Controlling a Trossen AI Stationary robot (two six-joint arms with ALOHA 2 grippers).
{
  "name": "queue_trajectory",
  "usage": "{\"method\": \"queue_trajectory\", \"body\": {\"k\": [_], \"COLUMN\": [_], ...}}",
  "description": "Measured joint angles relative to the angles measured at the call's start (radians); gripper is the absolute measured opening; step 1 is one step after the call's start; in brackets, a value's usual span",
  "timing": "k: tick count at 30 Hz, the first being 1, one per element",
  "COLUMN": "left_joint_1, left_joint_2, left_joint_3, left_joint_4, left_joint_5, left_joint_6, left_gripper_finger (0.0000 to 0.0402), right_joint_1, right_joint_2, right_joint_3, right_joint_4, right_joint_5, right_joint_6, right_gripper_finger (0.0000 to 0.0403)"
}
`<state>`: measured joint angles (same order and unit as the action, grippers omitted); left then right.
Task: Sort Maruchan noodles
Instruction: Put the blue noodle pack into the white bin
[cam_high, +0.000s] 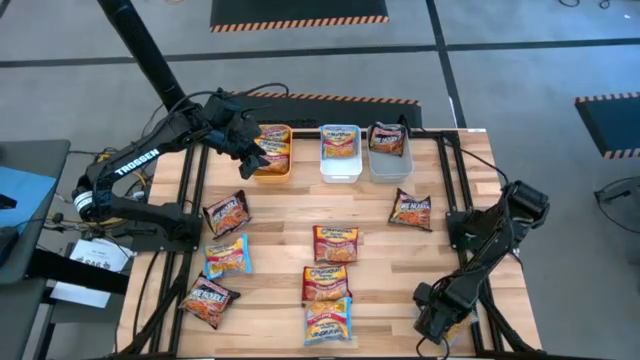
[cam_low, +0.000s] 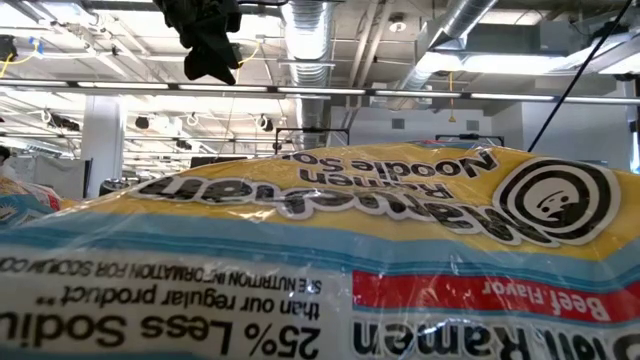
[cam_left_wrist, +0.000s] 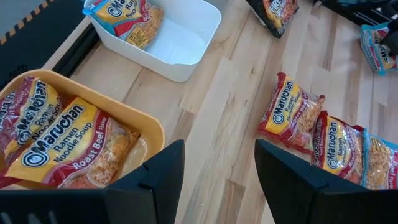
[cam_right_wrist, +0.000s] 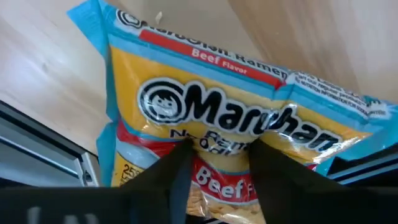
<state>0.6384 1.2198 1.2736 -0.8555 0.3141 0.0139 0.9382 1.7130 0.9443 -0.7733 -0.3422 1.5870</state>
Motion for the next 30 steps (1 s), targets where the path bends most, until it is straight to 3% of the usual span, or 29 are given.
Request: {"method": "queue_trajectory", "body": {"k": [12,19,30], "left_joint_1": [0.0,0.0,0.0], "left_joint_2": [0.0,0.0,0.0], "left_joint_3": [0.0,0.0,0.0], "left_joint_4": [0.0,0.0,-0.001], "left_joint_5": [-0.006,-0.007,-0.035], "left_joint_6": [0.0,0.0,0.0], "left_gripper_finger": [0.0181,0.0181,0.0181], "right_joint_1": [-0.029,-0.036,-0.065], "right_joint_2": [-0.028,-0.098,-0.245], "right_joint_3": [-0.006,-0.009,-0.011], "right_joint_4": [-0.004,-0.027,-0.053], "right_joint_5": [0.009,0.081,0.37], "right_joint_6": [-0.025,-0.038,-0.027], "right_gripper_finger": [0.0014,0.0004,0.0002]}}
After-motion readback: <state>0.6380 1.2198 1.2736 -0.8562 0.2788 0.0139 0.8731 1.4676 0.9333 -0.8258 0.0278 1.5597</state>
